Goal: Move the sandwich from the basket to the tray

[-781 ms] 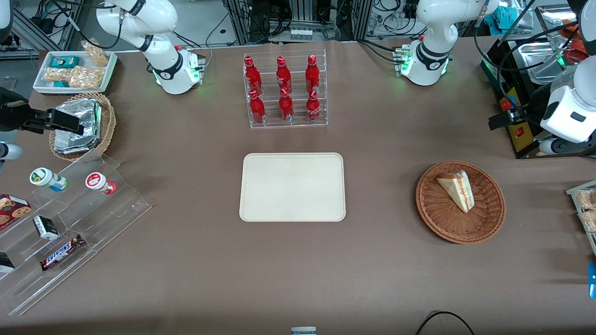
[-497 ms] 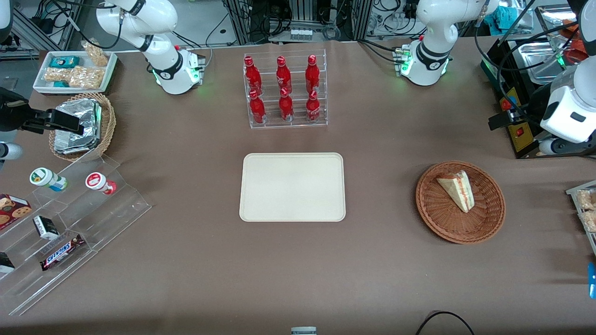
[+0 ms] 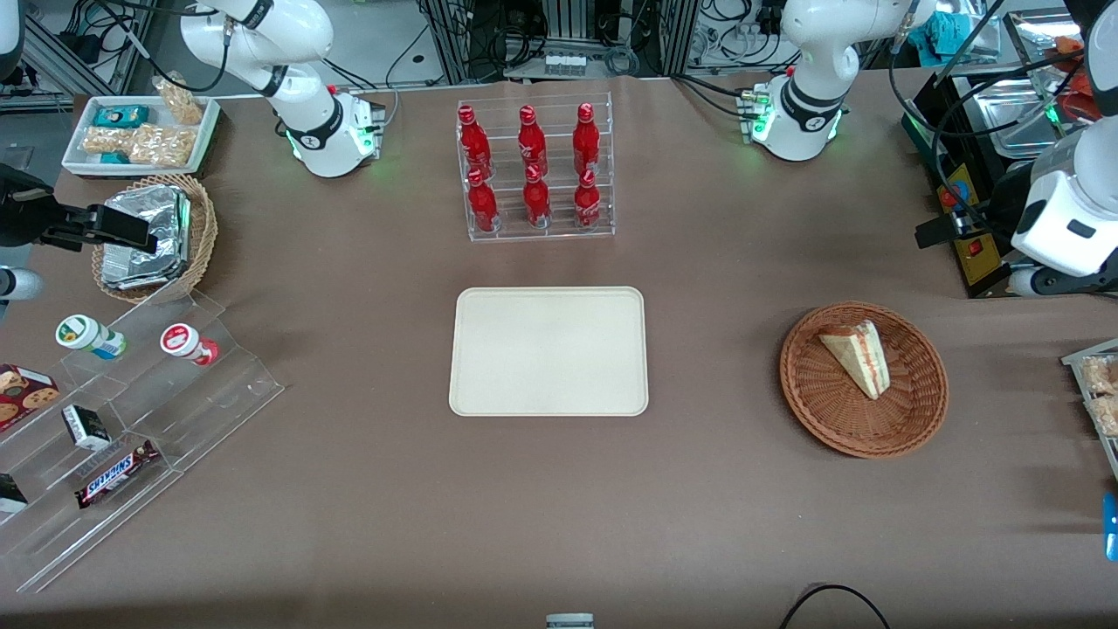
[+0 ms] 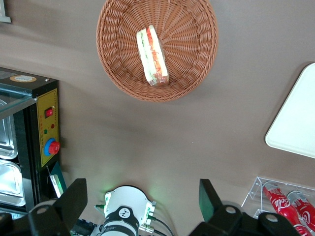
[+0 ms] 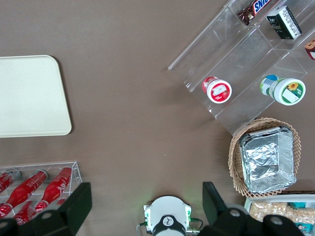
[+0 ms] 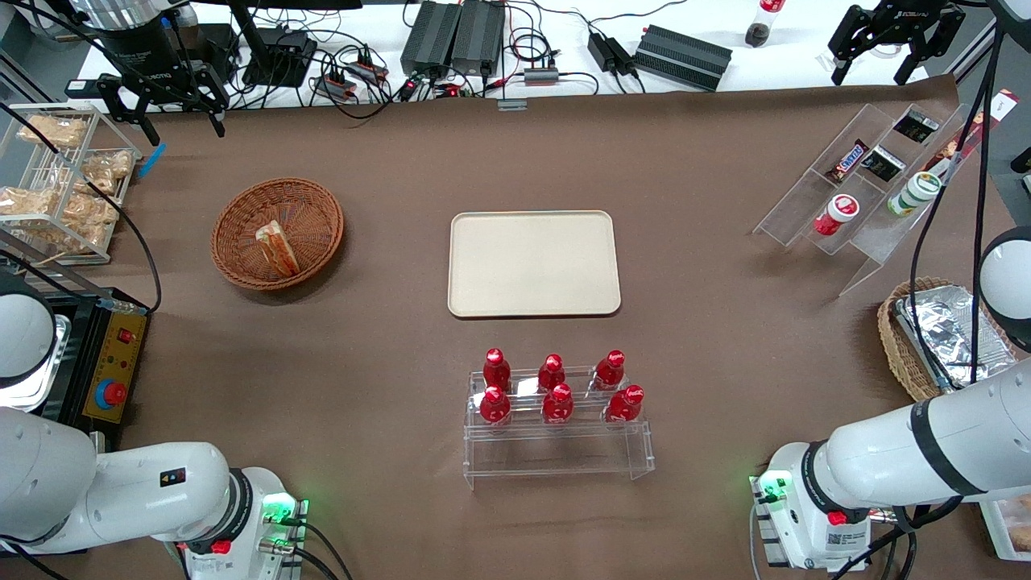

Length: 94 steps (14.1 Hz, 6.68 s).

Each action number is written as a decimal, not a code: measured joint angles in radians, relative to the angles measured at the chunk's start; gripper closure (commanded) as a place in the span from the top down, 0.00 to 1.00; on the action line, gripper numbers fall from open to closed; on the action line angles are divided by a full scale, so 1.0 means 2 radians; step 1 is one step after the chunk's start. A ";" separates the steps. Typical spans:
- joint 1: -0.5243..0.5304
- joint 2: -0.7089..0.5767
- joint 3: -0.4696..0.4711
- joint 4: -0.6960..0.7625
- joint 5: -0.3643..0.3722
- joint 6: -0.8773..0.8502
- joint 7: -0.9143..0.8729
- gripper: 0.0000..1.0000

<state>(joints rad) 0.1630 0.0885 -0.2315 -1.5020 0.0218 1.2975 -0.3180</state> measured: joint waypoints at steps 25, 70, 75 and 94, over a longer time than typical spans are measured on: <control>0.054 0.035 0.010 -0.295 0.033 0.412 -0.084 1.00; -0.104 0.083 -0.011 -0.254 0.033 0.399 -0.153 0.12; -0.204 0.130 -0.013 -0.168 0.028 0.364 -0.194 0.14; -0.377 0.350 -0.024 0.047 0.008 0.407 -0.286 0.31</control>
<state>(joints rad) -0.5904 0.7894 -0.2794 -1.4085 0.0381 2.1116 -0.8907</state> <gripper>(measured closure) 0.722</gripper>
